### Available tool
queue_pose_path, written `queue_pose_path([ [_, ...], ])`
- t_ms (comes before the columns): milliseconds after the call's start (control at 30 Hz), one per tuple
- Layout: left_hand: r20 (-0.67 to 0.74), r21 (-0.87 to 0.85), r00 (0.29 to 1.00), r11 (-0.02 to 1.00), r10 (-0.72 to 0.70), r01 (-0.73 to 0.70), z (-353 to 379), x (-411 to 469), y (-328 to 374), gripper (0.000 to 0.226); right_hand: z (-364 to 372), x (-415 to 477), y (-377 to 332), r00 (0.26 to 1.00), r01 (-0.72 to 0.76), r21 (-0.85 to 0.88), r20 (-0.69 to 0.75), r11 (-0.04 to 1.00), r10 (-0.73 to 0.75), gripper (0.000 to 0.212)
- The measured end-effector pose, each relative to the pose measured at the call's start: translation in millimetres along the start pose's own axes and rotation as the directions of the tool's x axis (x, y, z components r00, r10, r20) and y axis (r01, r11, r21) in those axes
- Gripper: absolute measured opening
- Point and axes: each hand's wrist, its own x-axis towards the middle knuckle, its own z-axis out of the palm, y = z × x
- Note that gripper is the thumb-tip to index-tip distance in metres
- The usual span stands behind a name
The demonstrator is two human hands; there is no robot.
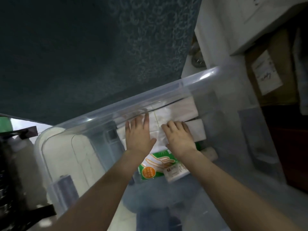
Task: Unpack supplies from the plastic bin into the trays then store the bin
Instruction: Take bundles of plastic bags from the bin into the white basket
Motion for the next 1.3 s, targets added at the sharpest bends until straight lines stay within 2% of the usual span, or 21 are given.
queue_pose_path([
  [200,0.044,-0.059,0.999,0.998,-0.019,0.022,-1.3,11.6,-4.7,0.1,5.6,1.2,3.2,1.0,-0.002,0.04,-0.018,0.999,0.002,0.048],
  [300,0.065,-0.105,0.997,0.994,-0.029,0.036,-0.8,10.2,-3.8,0.09,6.1,0.3,4.2,1.0,0.001,0.064,-0.027,0.998,0.001,0.049],
  [400,0.025,-0.189,0.998,0.98,-0.062,0.066,-1.5,8.0,-0.7,0.08,8.2,-5.8,6.3,1.0,0.013,0.088,-0.005,0.996,-0.012,0.046],
  [567,0.061,-0.358,0.997,0.932,-0.04,0.059,-0.6,5.0,6.1,0.051,17.7,-23.8,4.4,1.0,0.008,0.101,0.013,0.995,-0.009,0.038],
  [700,0.02,-0.286,1.0,0.958,0.015,-0.008,-2.3,2.3,10.7,0.052,22.0,-37.9,2.9,0.999,0.039,0.101,0.011,0.994,-0.04,0.028],
  [800,0.04,-0.209,0.99,0.97,0.137,-0.126,-2.6,-4.3,13.1,0.039,18.3,-47.3,4.3,0.998,0.065,0.125,0.008,0.99,-0.067,0.024],
  [1000,0.018,-0.314,0.989,0.94,0.15,-0.137,-16.1,-27.6,7.6,0.019,-2.8,-73.9,3.8,0.995,0.099,0.072,-0.031,0.993,-0.097,0.025],
  [1067,-0.021,-0.308,0.986,0.937,0.164,-0.163,-26.0,-39.4,2.4,0.018,-14.9,-84.8,2.1,0.992,0.093,0.038,-0.092,0.995,-0.089,0.022],
  [1167,-0.087,-0.285,0.982,0.94,0.17,-0.188,-49.1,-57.9,-3.6,0.018,-35.9,-108.0,-0.8,0.991,0.079,-0.009,-0.104,0.997,-0.08,0.031],
  [1300,-0.168,-0.353,0.973,0.911,0.161,-0.212,-96.1,-87.6,-8.1,0.019,-72.3,-150.9,-3.1,0.974,0.036,-0.02,-0.222,0.999,-0.04,0.024],
])
